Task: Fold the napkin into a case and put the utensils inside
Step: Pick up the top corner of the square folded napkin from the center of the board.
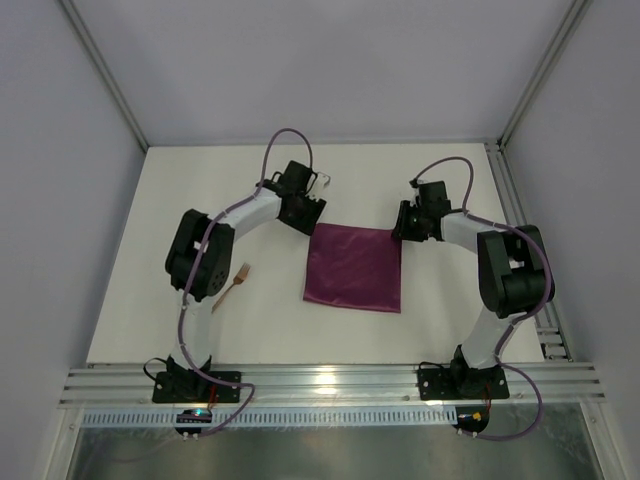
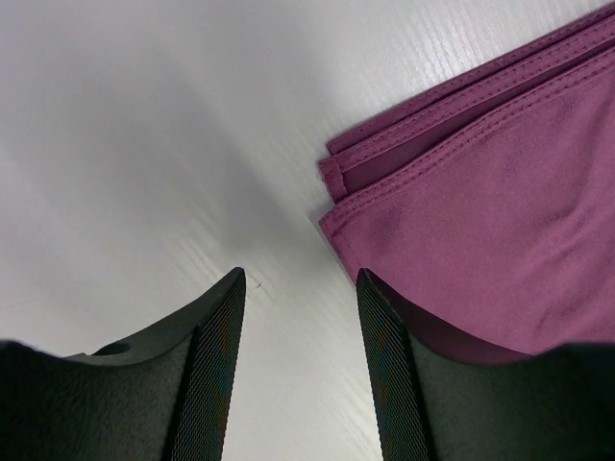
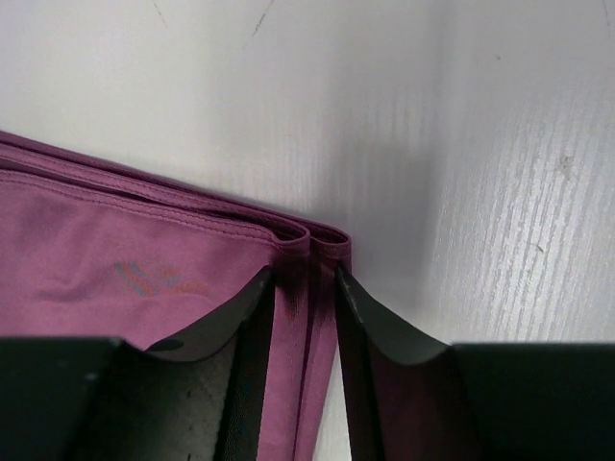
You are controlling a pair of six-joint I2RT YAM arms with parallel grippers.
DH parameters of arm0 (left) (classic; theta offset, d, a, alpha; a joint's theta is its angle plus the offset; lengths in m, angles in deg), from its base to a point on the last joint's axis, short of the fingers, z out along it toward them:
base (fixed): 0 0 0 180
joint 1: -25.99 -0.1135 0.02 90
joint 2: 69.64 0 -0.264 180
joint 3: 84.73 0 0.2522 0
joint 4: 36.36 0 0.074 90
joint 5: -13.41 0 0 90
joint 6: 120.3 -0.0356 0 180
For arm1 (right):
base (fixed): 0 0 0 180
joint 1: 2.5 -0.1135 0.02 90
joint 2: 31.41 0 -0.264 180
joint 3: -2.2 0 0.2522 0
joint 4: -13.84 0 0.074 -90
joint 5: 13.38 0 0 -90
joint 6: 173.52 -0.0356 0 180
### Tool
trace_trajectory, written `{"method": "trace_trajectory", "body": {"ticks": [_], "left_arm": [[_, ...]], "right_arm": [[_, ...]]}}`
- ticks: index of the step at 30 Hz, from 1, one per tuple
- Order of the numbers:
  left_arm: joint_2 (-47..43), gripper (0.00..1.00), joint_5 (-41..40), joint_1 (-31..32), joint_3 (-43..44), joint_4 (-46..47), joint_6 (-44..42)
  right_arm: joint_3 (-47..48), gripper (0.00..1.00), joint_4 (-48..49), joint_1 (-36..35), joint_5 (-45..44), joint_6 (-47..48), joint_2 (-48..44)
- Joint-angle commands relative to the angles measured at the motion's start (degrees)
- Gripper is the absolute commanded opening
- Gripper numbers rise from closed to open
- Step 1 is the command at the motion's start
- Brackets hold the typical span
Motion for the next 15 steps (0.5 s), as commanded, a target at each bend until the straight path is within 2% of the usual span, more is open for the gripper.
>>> {"method": "trace_trajectory", "body": {"ticks": [1, 4, 15], "left_arm": [[2.17, 0.52, 1.69, 0.23, 3.03, -0.34, 1.90], [3.67, 0.48, 1.77, 0.23, 4.70, -1.04, 2.08], [5.26, 0.44, 6.78, 0.23, 6.02, -0.08, 3.39]], "right_arm": [[1.32, 0.37, -0.74, 0.32, -2.39, 0.04, -1.25], [0.97, 0.44, -1.88, 0.23, -2.74, 0.56, -3.62], [-1.57, 0.44, -2.68, 0.32, -3.00, 0.74, -7.75]]}}
